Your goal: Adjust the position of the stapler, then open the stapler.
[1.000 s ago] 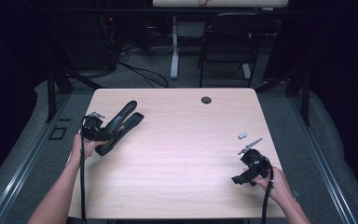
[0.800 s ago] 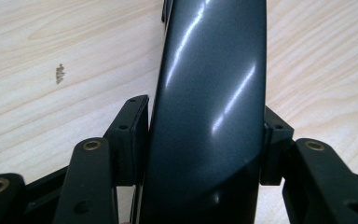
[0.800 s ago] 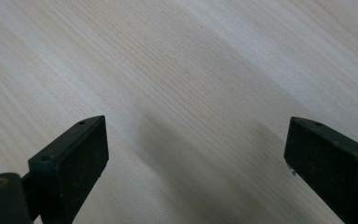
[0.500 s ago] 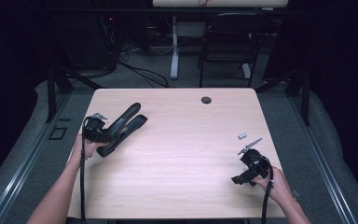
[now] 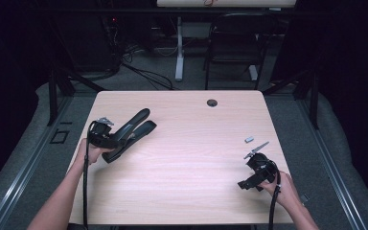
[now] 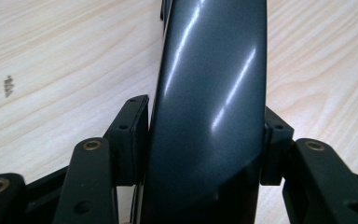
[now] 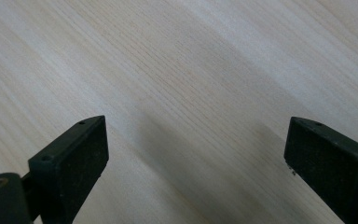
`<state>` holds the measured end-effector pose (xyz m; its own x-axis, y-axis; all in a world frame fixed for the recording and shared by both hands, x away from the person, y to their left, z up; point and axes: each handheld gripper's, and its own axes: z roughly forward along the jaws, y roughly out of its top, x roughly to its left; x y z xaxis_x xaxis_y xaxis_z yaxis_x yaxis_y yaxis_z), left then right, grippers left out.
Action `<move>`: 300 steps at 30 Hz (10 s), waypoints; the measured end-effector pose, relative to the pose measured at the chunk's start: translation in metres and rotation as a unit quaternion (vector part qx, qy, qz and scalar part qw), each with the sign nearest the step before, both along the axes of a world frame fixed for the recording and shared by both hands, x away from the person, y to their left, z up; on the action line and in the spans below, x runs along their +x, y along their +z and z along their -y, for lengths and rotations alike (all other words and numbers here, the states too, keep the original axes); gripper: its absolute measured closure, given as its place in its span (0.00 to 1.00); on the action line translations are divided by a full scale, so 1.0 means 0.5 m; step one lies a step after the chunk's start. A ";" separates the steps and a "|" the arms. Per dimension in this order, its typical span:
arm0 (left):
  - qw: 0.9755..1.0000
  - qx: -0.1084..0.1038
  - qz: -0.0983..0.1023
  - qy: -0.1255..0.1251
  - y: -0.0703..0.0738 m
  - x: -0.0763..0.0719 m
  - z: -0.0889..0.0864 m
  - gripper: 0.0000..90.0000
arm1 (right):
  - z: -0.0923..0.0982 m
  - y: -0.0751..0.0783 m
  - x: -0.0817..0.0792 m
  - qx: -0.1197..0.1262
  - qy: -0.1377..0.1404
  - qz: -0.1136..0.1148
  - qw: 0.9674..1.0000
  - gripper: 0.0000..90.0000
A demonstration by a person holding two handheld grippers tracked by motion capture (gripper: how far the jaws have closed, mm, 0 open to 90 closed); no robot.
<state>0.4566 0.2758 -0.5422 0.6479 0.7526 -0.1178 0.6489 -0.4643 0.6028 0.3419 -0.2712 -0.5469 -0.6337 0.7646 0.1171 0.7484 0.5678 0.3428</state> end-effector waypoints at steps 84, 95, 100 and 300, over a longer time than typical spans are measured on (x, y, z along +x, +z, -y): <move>0.940 0.013 -0.021 -0.340 0.005 -0.116 0.287 0.52 | 0.000 0.000 0.003 -0.006 0.008 -0.003 1.000 0.07; 0.923 0.008 -0.026 -0.383 0.004 -0.136 0.317 0.51 | -0.002 -0.003 0.001 0.000 0.003 0.000 1.000 0.07; 0.924 0.012 -0.027 -0.380 0.005 -0.150 0.325 0.51 | -0.002 -0.001 0.001 -0.003 0.006 -0.002 1.000 0.07; 0.932 -0.232 0.254 0.112 -0.036 -0.364 0.521 1.00 | -0.209 -0.041 -0.044 0.125 0.046 0.197 0.971 1.00</move>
<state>0.2745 0.0151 -0.5600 0.5409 0.8204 -0.1855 0.2734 0.0371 0.9612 0.3202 -0.1668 -0.5675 -0.7313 0.6816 0.0255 0.4808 0.4886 0.7281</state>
